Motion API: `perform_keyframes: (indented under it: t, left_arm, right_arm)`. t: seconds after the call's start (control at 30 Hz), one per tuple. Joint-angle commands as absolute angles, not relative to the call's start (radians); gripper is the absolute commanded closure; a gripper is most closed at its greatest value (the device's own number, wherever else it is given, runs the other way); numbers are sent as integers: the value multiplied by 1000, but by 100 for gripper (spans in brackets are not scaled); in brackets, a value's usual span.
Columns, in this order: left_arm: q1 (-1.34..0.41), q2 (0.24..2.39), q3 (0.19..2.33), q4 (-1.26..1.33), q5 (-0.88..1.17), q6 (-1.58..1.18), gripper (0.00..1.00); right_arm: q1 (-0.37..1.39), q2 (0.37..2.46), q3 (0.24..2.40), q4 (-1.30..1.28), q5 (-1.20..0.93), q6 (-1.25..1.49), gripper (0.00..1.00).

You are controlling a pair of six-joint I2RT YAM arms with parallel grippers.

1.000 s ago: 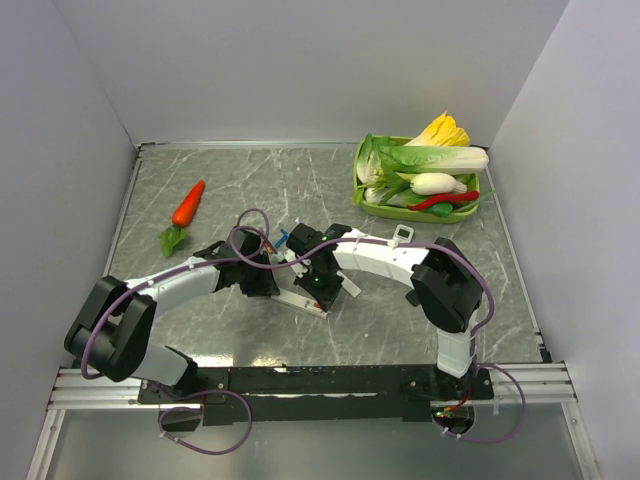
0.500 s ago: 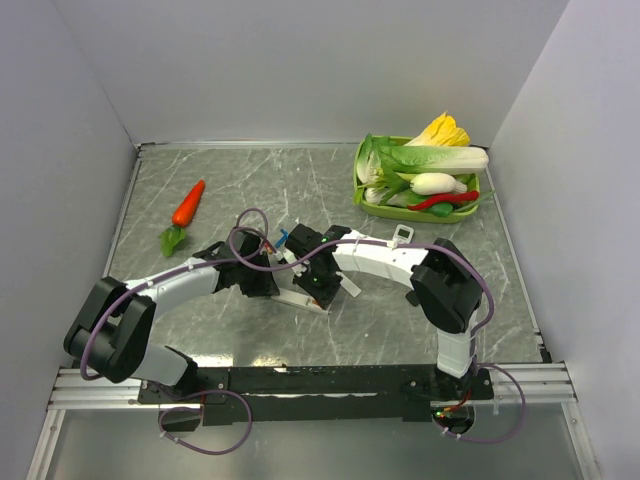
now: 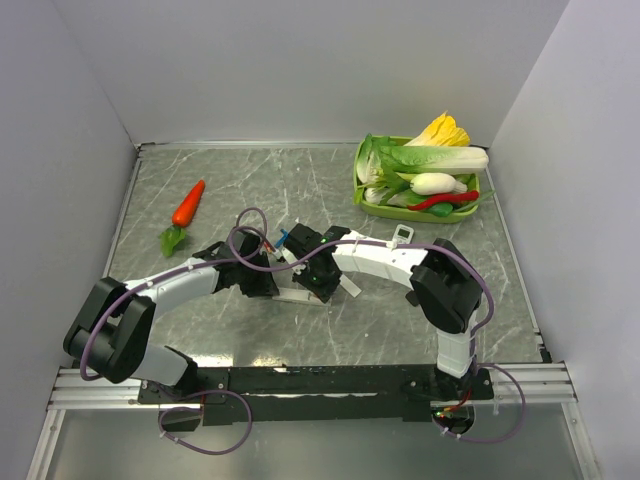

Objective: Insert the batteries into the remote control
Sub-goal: Adjust the remote control at the center of the board.

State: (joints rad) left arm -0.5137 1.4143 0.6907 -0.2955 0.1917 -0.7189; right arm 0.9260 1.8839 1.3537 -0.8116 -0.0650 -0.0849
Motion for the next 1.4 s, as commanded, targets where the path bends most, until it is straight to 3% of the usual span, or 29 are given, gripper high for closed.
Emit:
perform_keyframes:
  t: [0.0,0.3,0.5,0.73,1.0,1.17,1.37]
  left_arm:
    - [-534,1404,683,-304,196,-661,74]
    - [-534,1407,687,-310,183,-658,74]
    - [-532,1362,681,-318,140,-672,65]
    - [-522,1243,661,-302,89,-698,41]
    - [-466,1114,594,-268,72,-764,21]
    - [-411,905,520,-284,-32,-842,4]
    - [-405,645,460,-343,-169,-929,1]
  right_arm:
    - [951,1891,1371,-779,-2,-143,77]
    - [956,1882,1373,-772,61,-184,75]
    - [951,1855,1358,-750,6,-169,77]
    - [928,1743,1299,-707,-51,-155,79]
    - [908,1717,1270,-710,-66,-288,82]
    - [910,1750,1302,-782,-32,-353,83]
    - [913,1789,1342,-807,-2,-377,83]
